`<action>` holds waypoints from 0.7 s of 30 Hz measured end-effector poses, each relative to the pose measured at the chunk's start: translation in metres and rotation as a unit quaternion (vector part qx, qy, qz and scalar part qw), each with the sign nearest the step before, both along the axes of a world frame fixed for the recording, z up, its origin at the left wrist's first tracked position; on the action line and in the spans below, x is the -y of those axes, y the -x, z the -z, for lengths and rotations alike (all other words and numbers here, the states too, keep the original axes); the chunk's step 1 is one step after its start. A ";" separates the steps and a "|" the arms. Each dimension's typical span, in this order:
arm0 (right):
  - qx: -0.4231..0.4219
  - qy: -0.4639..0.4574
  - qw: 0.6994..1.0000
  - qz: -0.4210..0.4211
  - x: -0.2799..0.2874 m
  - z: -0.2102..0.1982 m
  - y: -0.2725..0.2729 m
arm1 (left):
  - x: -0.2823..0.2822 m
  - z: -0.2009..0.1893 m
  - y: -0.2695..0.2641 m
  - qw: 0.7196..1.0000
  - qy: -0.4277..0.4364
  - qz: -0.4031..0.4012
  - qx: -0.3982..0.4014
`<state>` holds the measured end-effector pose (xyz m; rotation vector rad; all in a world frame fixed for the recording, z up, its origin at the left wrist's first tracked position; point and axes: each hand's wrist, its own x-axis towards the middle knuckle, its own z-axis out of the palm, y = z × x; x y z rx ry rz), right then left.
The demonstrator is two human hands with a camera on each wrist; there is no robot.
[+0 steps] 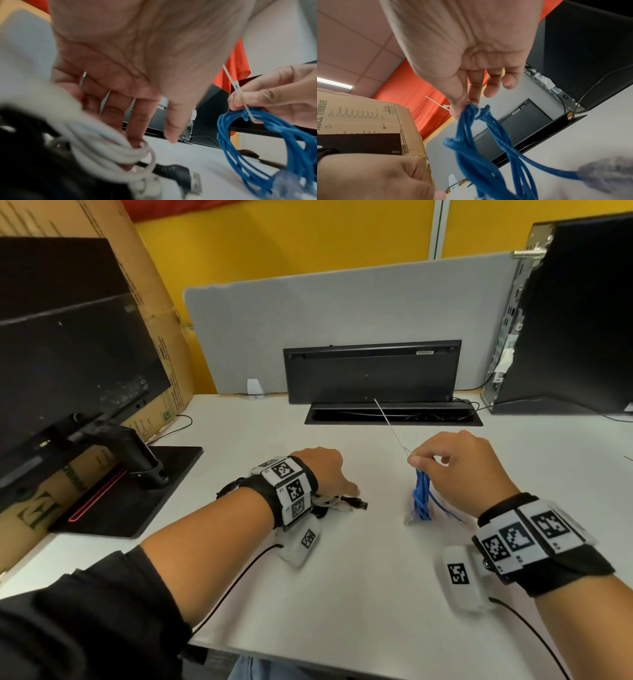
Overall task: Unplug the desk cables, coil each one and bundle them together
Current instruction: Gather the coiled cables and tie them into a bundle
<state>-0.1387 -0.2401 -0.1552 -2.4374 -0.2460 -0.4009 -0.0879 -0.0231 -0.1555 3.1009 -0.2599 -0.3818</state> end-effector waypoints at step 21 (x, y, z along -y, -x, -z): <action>-0.027 0.016 0.999 0.027 0.000 -0.008 0.011 | 0.001 -0.044 0.017 0.830 0.539 -0.029 0.140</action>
